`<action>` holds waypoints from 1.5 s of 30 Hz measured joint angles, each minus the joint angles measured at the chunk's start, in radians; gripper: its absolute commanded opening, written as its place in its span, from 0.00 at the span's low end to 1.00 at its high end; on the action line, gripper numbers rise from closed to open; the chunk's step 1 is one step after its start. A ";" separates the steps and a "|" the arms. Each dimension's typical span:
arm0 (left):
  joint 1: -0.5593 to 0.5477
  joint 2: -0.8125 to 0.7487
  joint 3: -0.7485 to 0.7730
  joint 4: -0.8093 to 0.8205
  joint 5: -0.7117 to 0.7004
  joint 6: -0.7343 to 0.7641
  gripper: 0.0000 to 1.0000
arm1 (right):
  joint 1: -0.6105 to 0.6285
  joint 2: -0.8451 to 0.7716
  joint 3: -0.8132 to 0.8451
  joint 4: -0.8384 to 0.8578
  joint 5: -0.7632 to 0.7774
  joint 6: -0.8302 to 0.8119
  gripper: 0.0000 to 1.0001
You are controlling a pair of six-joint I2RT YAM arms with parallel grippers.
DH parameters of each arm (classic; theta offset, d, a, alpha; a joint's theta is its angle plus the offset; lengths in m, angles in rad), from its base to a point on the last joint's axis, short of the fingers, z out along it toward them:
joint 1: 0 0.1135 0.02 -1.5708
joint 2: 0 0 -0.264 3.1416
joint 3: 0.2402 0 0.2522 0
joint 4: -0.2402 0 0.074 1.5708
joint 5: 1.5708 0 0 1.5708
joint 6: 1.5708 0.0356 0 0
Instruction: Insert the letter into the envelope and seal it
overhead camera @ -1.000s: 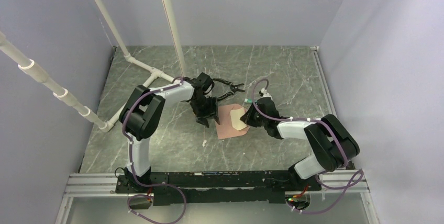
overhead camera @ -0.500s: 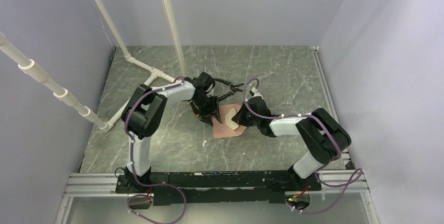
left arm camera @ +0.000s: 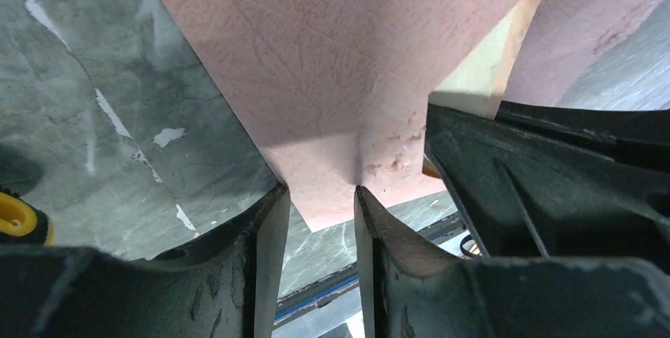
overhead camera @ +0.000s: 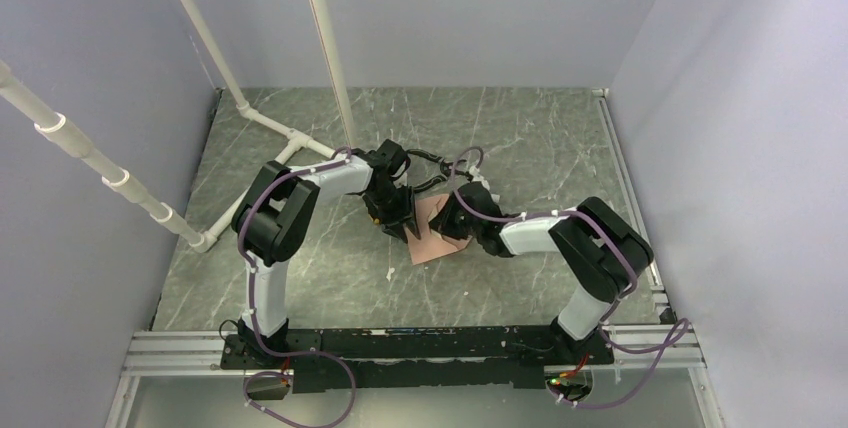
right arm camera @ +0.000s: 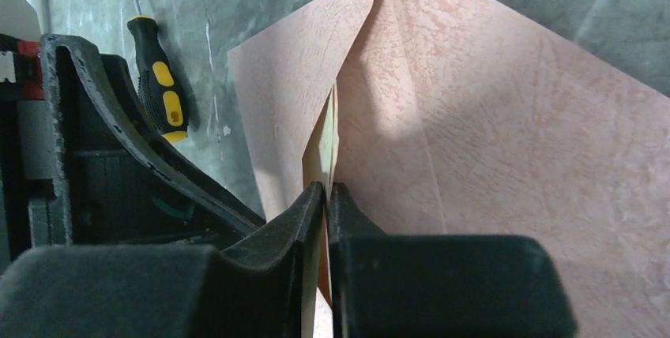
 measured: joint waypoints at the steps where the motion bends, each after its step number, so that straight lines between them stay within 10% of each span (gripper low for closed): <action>1: 0.000 0.000 0.000 -0.001 -0.001 0.000 0.41 | 0.006 -0.002 0.016 -0.034 0.013 0.011 0.28; 10: 0.000 0.000 0.000 -0.008 -0.024 0.000 0.38 | 0.011 -0.135 0.112 -0.351 0.175 0.012 0.53; 23: -0.001 -0.012 0.010 -0.034 -0.064 0.023 0.58 | -0.017 -0.040 0.198 -0.430 0.123 -0.109 0.34; 45: 0.003 0.009 0.053 -0.075 -0.135 0.047 0.41 | -0.034 0.051 0.237 -0.361 -0.060 -0.113 0.24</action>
